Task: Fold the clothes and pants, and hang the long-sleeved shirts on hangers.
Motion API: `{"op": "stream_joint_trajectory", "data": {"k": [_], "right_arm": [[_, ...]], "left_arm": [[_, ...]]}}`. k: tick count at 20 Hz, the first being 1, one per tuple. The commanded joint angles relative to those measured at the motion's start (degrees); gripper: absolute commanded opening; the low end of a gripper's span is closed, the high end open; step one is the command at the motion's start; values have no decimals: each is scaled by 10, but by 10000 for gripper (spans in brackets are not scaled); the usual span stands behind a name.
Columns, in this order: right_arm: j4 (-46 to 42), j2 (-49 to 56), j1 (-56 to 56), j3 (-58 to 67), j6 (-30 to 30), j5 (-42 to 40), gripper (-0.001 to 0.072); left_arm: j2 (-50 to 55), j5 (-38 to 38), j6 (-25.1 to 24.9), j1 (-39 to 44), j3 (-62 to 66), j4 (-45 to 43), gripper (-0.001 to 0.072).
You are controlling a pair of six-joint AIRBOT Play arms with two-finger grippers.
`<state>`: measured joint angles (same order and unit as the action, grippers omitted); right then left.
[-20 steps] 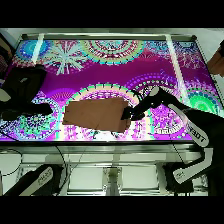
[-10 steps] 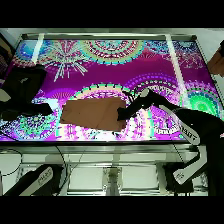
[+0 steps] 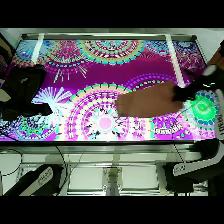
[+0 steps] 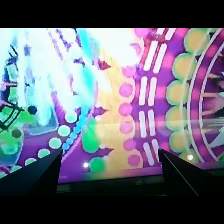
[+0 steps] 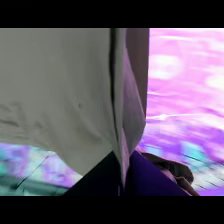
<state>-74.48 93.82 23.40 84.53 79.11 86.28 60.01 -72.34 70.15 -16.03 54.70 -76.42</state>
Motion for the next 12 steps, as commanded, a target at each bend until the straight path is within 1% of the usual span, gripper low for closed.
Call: {"op": "stream_joint_trajectory", "data": {"k": [1, 4, 6, 7, 8, 9, 10, 12], "right_arm": [[-113, -16, 190, 14, 8, -1, 7], [-117, -15, 297, 14, 7, -34, 8], [-132, -15, 335, 14, 5, -53, 9], [-137, -15, 348, 14, 5, -63, 47], [-141, -15, 355, 14, 5, -69, 153], [-143, -15, 359, 14, 5, -70, 289], [-143, -16, 360, 14, 5, -70, 361], [-137, -20, 357, 14, 7, -58, 398]], "left_arm": [[0, 0, 2, 0, 0, 2, 686], [0, 0, 2, 0, 0, 2, 686], [0, 0, 2, 0, 0, 2, 686], [0, 0, 2, 0, 0, 2, 687], [0, 0, 2, 0, 0, 2, 687], [0, 0, 2, 0, 0, 2, 686], [0, 0, 2, 0, 0, 2, 686], [0, 0, 2, 0, 0, 2, 687]]}}
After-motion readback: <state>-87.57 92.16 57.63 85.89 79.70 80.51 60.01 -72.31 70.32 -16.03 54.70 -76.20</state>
